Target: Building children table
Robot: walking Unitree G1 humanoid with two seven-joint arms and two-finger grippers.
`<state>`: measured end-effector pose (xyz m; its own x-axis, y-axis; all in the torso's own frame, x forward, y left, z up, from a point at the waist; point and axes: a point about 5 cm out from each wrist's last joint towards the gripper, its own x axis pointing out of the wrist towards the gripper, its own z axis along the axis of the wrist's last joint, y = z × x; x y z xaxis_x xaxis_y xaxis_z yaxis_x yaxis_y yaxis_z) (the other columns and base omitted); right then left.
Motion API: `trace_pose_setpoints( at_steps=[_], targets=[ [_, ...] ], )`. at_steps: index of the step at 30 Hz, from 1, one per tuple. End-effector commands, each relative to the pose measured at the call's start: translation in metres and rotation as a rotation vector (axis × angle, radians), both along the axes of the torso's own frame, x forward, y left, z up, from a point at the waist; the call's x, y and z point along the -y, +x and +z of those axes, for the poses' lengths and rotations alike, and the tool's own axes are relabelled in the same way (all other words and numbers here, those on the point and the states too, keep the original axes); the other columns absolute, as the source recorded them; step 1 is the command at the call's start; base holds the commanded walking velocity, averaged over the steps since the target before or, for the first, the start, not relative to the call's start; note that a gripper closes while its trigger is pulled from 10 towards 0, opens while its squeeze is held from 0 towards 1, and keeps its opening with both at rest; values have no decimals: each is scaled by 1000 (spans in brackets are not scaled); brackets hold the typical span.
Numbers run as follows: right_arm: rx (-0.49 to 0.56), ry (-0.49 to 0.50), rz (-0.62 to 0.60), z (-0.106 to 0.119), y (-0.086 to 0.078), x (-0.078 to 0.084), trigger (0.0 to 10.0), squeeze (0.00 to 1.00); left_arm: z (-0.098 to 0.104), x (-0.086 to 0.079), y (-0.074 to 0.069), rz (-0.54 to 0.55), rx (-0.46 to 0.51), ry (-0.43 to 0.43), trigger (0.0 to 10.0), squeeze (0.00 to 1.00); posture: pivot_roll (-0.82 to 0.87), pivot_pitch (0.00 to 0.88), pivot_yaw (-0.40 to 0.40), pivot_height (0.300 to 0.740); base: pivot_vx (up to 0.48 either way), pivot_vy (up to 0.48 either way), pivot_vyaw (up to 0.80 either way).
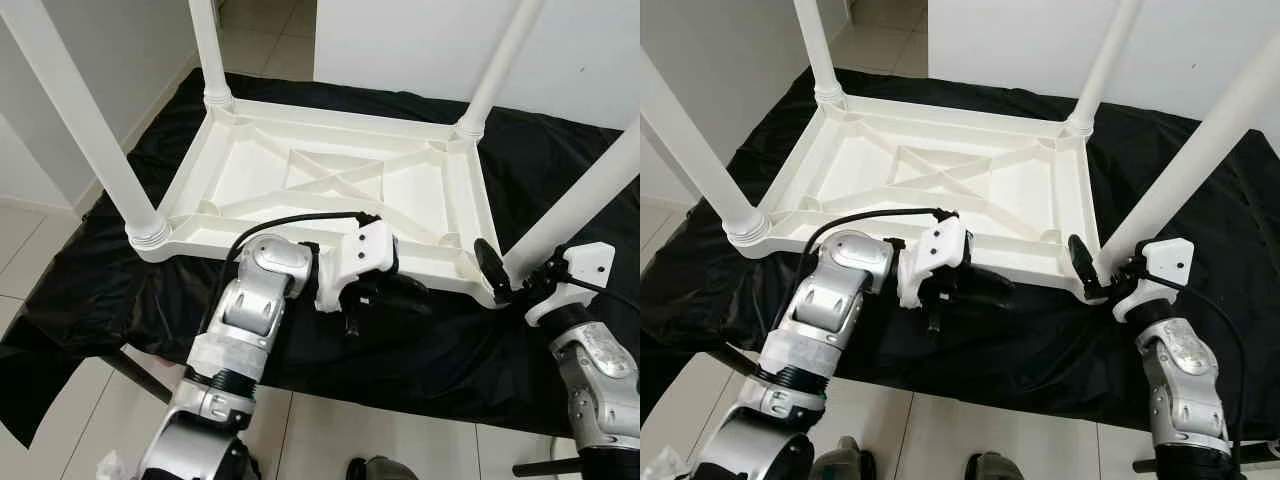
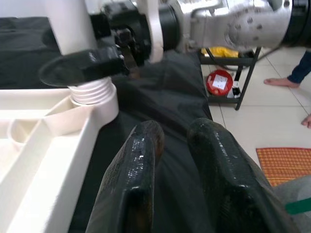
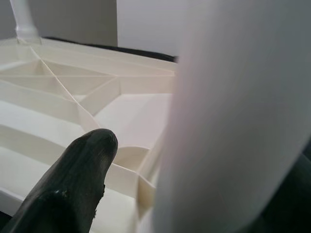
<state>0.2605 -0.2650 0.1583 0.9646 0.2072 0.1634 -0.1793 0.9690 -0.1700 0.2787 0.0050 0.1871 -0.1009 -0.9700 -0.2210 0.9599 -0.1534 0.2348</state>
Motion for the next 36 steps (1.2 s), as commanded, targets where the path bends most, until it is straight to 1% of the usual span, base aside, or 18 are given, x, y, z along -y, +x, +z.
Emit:
trace_pose_setpoints(
  at_steps=[1, 2, 3, 4, 6, 9, 10, 12, 13, 15, 16, 18, 28, 30, 31, 33, 34, 36],
  targets=[
    [-10, -11, -19, 0, 0, 8, 9490, 0, 1, 0, 27, 586, 97, -131, 10000, 0, 3, 17, -31, 740, 0, 0, 0],
    [-20, -18, -14, -1, 1, 9, 10000, 0, 1, 3, 27, 594, 98, -137, 10000, 0, 2, 14, -33, 740, 0, 0, 0],
    [-30, -27, -14, -2, 1, 10, 8549, 0, 1, 5, 27, 600, 95, -142, 10000, 0, -1, 8, -40, 740, 0, 0, 0],
    [-30, -27, -14, -2, 1, 10, 8549, 0, 1, 5, 27, 600, 95, -142, 10000, 0, -1, 8, -40, 740, 0, 0, 0],
    [-62, -32, -9, -7, 1, 12, 9569, 0, 0, 9, 26, 605, 97, -147, 10000, 0, -7, 1, -43, 740, 0, 0, 0],
    [-104, -64, 8, -14, 2, 12, 8157, 0, 0, 13, 26, 611, 98, -158, 10000, 0, -12, 0, -45, 740, 0, 0, 0],
    [-107, -63, 8, -15, 3, 12, 4745, 0, -1, 14, 26, 617, 95, -160, 10000, 0, -19, 0, -47, 740, 0, 0, 0],
    [-108, -56, 6, -16, 4, 13, 4745, 0, -1, 16, 27, 624, 92, -161, 10000, 0, -19, 0, -47, 740, 0, 0, 0],
    [-118, -54, 16, -18, 5, 12, 1804, 0, -2, 17, 26, 620, 95, -162, 10000, 0, -20, 0, -53, 740, 0, 0, 0],
    [-125, -55, 25, -19, 5, 12, 1804, 0, -2, 18, 25, 618, 98, -161, 10000, 0, -20, 0, -53, 740, 0, 0, 0],
    [-134, -52, 36, -21, 6, 12, 314, 0, -2, 19, 25, 614, 100, -163, 10000, 0, -20, 0, -56, 740, 0, 0, 0],
    [-139, -54, 40, -22, 7, 12, 0, 0, -2, 20, 24, 611, 100, -165, 10000, 0, -20, 0, -58, 740, 0, 0, 0],
    [-154, -29, 26, -28, 5, 9, 0, 0, -7, 23, 15, 591, 125, -168, 10000, 0, -10, 0, -75, 740, 0, 0, 0],
    [-159, -22, -17, -30, 4, 8, 824, 0, -9, 22, 14, 591, 126, -163, 10000, 0, -6, 0, -78, 740, 0, 0, 0],
    [-154, -17, -58, -31, 3, 8, 3882, 0, -9, 22, 14, 593, 125, -161, 10000, 0, -4, 0, -79, 740, 0, 0, 0],
    [-157, -3, -93, -32, 3, 7, 3647, 0, -9, 22, 14, 594, 125, -160, 10000, 0, -4, 0, -79, 740, 0, 0, 0],
    [-162, 18, -169, -34, 3, 3, 9137, 0, -10, 20, 14, 598, 125, -158, 10000, 0, -1, 0, -81, 740, 0, 0, 0],
    [-164, 22, -206, -35, 2, 1, 9137, 0, -11, 20, 14, 600, 125, -156, 10000, 0, -1, 0, -81, 740, 0, 0, 0]
  ],
)
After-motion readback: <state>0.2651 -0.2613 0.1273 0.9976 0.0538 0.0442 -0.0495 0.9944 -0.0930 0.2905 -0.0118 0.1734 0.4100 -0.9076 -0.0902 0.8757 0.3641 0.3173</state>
